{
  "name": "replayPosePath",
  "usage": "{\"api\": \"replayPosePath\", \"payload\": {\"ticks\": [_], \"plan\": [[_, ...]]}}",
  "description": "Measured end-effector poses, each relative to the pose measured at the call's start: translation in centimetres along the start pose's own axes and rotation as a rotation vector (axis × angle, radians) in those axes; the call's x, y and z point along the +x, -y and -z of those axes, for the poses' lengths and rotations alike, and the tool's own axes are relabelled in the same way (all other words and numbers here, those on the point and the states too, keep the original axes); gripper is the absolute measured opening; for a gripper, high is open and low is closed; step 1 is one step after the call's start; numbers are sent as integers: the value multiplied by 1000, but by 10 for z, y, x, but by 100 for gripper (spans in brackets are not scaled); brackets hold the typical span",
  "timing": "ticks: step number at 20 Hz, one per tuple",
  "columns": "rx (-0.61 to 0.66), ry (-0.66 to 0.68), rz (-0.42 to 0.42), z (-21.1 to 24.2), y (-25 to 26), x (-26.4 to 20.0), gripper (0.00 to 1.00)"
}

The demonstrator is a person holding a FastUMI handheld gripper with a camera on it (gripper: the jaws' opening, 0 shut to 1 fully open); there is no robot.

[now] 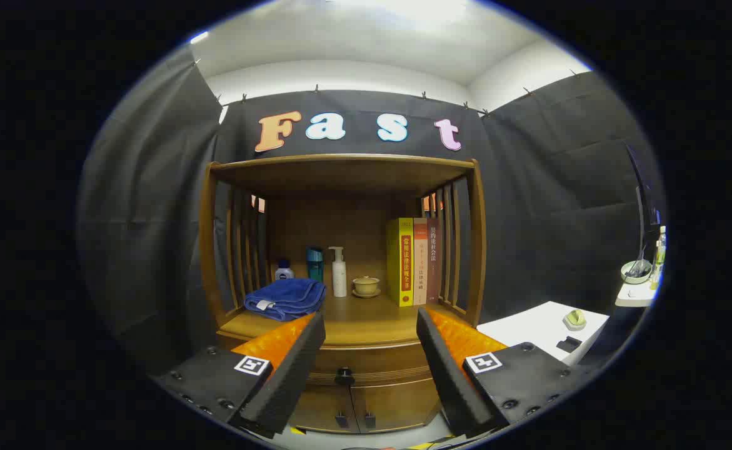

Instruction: Pull open the drawer, take out the items inside it, and place them on the countertop above the cabinet.

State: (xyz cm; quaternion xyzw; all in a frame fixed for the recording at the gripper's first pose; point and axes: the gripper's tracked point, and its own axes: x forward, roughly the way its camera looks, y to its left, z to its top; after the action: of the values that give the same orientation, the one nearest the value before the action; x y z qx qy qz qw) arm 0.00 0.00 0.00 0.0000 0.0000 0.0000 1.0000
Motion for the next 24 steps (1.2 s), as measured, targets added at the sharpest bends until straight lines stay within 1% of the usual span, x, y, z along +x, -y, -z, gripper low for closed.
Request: {"api": "replayPosePath", "payload": {"ticks": [15,24], "plan": [[-15,7,-4,-2,-2,-2,98],[-2,-4,-12,10,-4,5,98]]}}
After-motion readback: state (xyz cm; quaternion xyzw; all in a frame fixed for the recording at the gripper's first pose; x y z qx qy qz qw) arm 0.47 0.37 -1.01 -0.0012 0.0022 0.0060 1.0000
